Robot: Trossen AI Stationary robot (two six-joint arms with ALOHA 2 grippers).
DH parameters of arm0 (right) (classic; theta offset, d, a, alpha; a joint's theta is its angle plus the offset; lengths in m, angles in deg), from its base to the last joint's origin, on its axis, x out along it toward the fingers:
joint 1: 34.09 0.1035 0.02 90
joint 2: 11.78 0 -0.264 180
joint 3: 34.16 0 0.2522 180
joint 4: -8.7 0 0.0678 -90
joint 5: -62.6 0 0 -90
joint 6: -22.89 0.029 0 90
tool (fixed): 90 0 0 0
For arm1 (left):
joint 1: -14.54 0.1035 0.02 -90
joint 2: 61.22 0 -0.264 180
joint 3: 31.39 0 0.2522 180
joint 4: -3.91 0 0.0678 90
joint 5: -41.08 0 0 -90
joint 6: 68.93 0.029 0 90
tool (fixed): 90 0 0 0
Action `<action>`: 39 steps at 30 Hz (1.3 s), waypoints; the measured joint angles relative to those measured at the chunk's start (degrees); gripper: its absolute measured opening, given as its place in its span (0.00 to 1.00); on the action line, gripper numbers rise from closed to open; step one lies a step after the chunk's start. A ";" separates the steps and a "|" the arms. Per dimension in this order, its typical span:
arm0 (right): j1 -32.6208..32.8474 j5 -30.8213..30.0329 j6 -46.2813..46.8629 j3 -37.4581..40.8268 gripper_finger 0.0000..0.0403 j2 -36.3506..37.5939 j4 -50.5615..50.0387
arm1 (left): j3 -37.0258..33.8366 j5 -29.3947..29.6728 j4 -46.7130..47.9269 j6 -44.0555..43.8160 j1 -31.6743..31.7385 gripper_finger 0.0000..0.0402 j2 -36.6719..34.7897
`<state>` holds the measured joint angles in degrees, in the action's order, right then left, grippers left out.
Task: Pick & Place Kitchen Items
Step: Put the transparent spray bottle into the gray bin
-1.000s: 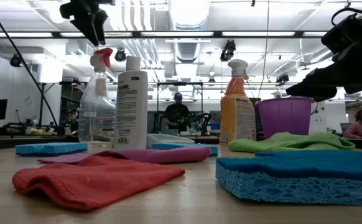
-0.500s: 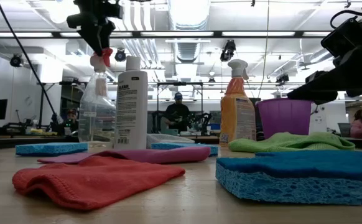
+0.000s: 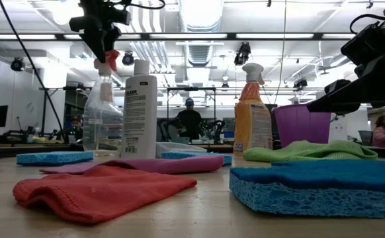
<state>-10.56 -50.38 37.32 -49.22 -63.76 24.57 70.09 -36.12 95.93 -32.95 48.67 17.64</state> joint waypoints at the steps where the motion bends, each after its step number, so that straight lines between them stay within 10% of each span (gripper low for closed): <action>1: 0.02 0.00 0.00 0.00 0.70 0.07 0.06 | 0.00 0.00 0.00 -0.01 0.00 0.73 0.10; 8: 0.00 -0.02 -0.01 0.02 0.70 0.11 0.31 | 0.00 0.02 0.01 -1.36 0.00 0.68 0.12; 17: 0.00 0.15 -0.02 0.02 0.70 0.11 0.39 | 0.06 -0.05 1.94 -2.46 -0.02 0.27 0.05; 39: 0.00 0.37 -0.70 0.09 0.70 0.13 0.37 | 11.43 -1.14 11.93 -26.10 -1.16 0.27 -0.23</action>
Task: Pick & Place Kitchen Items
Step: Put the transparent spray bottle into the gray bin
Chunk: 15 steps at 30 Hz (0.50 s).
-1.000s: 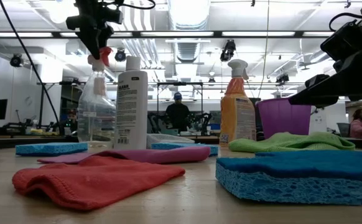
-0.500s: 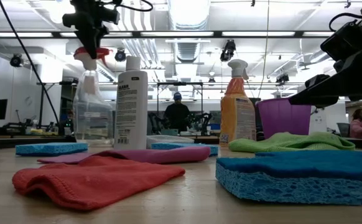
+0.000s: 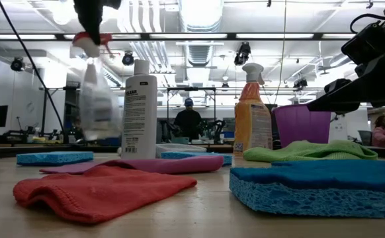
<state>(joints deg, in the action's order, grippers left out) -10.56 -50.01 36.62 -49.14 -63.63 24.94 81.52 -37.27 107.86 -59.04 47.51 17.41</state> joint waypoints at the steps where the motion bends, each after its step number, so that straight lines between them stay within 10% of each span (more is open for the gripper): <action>1: 0.01 0.00 0.00 0.00 0.70 0.00 0.00 | 1.05 -1.42 0.01 -1.74 0.00 0.27 0.00; 9: 0.02 1.31 0.00 0.00 0.70 -0.01 0.02 | 7.06 -16.79 -0.45 -7.15 -3.80 0.27 -0.93; 15: 0.02 1.31 -0.45 0.00 0.70 0.00 0.04 | 7.43 -8.42 -0.20 -10.96 -11.83 0.27 -2.74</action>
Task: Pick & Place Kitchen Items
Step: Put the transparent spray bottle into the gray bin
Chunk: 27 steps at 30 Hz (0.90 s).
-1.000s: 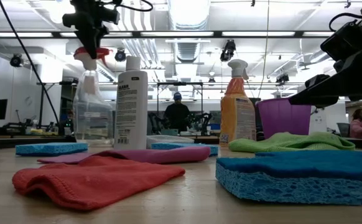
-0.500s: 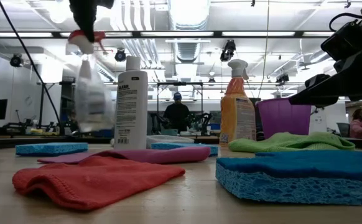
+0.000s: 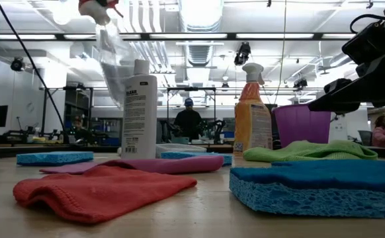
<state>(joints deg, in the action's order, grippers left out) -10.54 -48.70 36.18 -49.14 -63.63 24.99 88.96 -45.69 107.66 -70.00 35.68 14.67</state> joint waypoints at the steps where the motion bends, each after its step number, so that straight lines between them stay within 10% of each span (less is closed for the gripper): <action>1: 0.00 0.00 -0.01 0.00 0.70 0.00 0.04 | 0.00 1.04 0.08 -1.34 -0.78 0.27 -0.37; 16: 0.00 0.00 -0.47 0.04 0.70 -0.07 1.33 | 1.41 0.58 0.08 -20.15 -9.91 0.27 -2.29; 22: -0.02 0.00 -0.64 0.04 0.70 -0.11 1.34 | 5.74 8.68 0.06 -20.82 -9.85 0.27 -2.29; 27: -0.01 0.00 -0.66 0.05 0.70 -0.11 1.29 | 8.48 4.55 0.06 -18.12 -9.85 0.27 -2.35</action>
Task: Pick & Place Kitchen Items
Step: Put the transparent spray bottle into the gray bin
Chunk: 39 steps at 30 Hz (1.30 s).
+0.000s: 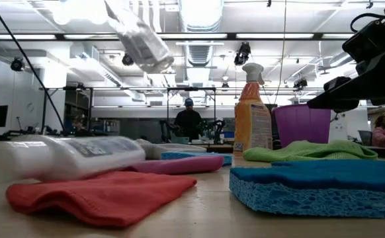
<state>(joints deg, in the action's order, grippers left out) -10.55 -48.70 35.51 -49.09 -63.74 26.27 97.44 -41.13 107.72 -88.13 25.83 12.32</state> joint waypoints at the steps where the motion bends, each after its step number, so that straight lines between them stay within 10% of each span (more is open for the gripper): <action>1: -0.02 0.00 0.00 0.02 0.70 0.00 0.00 | 0.18 -2.57 -0.02 0.54 0.00 0.27 0.02; 6: -0.02 0.00 -0.01 0.00 0.70 0.00 0.00 | -0.94 -14.34 -0.01 1.92 -2.73 0.27 0.07; 13: -0.02 0.00 0.00 0.00 0.70 0.00 0.00 | -2.90 -14.87 0.01 3.84 -17.75 0.27 1.07; 23: 0.00 0.00 -0.20 0.02 0.70 0.00 0.78 | -2.84 -5.52 -0.01 -5.37 -44.21 0.27 4.35; 39: 0.01 0.00 0.23 -0.33 0.70 0.00 1.45 | -3.10 1.31 -0.09 -19.93 -57.78 0.27 6.60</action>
<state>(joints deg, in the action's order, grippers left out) -10.54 -48.70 35.75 -49.42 -63.74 27.72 94.34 -39.83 107.62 -108.06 -31.95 18.92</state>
